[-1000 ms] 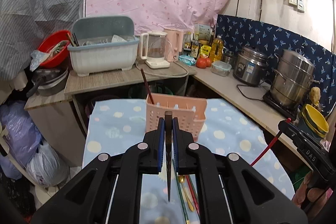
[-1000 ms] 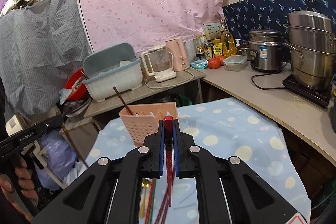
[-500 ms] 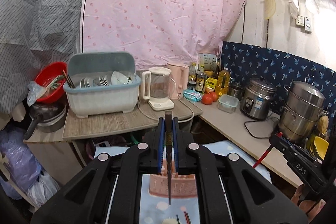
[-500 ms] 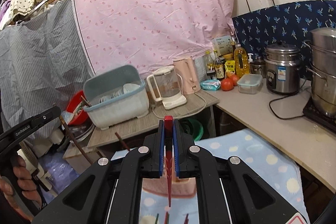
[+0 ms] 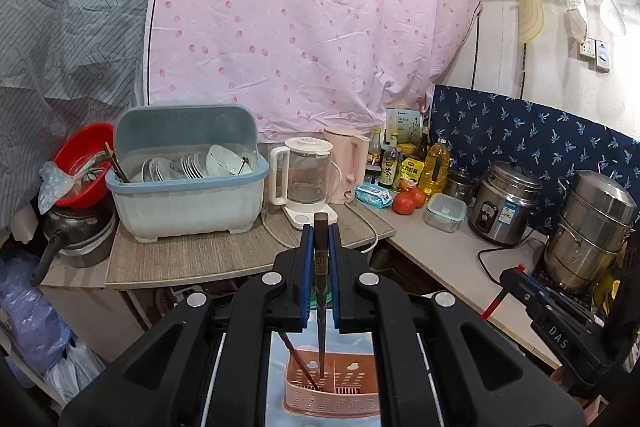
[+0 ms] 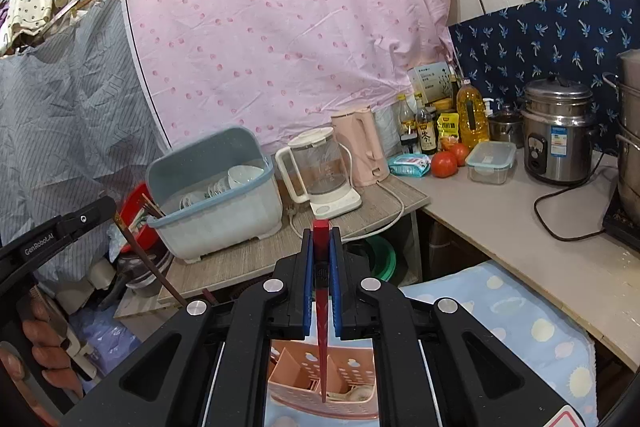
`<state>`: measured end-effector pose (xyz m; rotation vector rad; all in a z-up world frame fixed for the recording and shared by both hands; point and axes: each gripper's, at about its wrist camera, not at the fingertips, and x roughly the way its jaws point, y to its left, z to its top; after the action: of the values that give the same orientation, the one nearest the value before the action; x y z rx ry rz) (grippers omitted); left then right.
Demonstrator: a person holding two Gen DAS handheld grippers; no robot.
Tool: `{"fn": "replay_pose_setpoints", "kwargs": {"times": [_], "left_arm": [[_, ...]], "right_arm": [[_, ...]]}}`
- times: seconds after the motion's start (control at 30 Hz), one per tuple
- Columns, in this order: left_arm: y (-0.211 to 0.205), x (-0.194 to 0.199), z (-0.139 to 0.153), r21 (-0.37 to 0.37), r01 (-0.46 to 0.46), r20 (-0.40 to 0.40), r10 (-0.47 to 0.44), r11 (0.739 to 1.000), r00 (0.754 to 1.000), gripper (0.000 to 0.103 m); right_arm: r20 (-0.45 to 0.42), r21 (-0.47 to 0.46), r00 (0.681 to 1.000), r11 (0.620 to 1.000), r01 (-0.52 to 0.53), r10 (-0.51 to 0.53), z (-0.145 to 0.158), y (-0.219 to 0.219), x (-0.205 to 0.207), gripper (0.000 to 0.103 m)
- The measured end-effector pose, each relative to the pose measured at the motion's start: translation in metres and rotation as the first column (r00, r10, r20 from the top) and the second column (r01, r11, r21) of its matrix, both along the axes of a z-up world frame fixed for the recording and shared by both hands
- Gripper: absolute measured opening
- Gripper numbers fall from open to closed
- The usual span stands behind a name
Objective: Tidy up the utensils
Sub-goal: 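Lift both held chopsticks and carry them above the pink holder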
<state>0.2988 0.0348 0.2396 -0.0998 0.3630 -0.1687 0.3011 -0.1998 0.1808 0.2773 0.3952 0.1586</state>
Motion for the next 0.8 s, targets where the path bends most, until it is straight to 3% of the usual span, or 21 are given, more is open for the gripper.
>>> {"fn": "replay_pose_setpoints", "kwargs": {"times": [0.2,0.5,0.8], "left_arm": [[0.001,0.013,-0.016,0.002,-0.002,-0.030,0.002,1.000,1.000,0.007],[0.005,0.018,-0.021,-0.007,-0.005,-0.040,0.005,1.000,0.999,0.007],[0.008,0.027,-0.046,-0.004,-0.018,-0.095,0.018,1.000,0.995,0.008]], "right_arm": [[-0.012,0.001,1.000,1.000,0.002,-0.001,-0.008,-0.001,0.009,0.007],[0.057,-0.034,0.998,0.999,0.015,-0.013,0.016,0.003,0.005,0.007],[-0.032,-0.077,0.999,0.997,-0.001,-0.001,-0.027,0.012,0.010,0.008]]}}
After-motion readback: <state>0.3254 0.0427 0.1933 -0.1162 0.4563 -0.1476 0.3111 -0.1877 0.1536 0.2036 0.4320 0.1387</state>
